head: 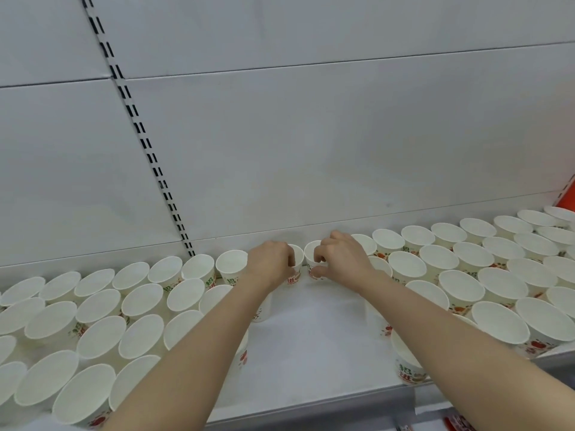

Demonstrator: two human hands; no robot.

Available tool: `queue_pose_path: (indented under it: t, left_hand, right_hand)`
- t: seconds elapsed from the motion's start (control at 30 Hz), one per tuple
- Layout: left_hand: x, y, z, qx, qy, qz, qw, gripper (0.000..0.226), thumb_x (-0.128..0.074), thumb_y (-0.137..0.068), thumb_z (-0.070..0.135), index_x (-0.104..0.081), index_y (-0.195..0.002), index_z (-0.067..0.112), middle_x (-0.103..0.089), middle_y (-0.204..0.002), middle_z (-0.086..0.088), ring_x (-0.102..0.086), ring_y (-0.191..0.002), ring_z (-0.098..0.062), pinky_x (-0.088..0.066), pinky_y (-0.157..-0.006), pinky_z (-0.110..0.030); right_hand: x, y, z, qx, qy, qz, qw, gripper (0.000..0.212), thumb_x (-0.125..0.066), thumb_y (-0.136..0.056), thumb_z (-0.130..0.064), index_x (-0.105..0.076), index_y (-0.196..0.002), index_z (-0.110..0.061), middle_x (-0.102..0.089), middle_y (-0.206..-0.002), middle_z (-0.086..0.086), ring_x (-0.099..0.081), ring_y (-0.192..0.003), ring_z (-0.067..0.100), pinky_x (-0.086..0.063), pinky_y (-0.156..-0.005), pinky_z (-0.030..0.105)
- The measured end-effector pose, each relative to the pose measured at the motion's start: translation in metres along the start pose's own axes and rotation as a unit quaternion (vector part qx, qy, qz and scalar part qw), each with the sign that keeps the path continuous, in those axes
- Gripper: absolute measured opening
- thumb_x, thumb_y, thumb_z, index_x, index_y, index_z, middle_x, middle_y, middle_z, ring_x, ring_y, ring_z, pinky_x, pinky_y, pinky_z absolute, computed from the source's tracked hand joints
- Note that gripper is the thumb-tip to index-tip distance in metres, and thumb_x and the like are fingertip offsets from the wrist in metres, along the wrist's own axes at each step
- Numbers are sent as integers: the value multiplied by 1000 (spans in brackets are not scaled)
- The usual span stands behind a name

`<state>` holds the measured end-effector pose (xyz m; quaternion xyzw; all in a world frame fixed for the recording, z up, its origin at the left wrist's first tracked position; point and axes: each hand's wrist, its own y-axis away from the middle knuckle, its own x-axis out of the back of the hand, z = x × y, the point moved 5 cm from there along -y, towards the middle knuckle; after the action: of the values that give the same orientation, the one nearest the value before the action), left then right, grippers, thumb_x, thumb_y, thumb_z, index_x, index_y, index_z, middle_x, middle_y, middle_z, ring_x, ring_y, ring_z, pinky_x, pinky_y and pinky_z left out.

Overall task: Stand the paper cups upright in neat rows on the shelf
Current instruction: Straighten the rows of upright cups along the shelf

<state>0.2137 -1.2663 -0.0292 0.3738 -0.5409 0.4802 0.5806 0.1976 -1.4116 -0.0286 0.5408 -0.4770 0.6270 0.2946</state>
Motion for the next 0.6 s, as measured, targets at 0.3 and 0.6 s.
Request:
queue_pose_path:
  t: [0.3, 0.6]
  left_hand:
    - [-2, 1, 9, 6, 12, 18, 1000, 6, -67, -81, 27, -69, -86, 27, -68, -96, 4, -63, -94, -22, -42, -67, -27]
    - [23, 9, -6, 2, 24, 52, 998, 22, -70, -81, 35, -67, -103, 31, -67, -105, 12, -59, -104, -13, -41, -74, -27]
  right_hand:
    - [1, -2, 18, -13, 1, 22, 1000, 6, -72, -71, -16, -69, -66, -16, -61, -66, 0, -46, -75, 23, -24, -65, 28]
    - [11, -1, 8, 39, -17, 89, 995, 13, -78, -67, -23, -70, -76, -17, -63, -69, -2, -54, -72, 25, -43, -65, 32]
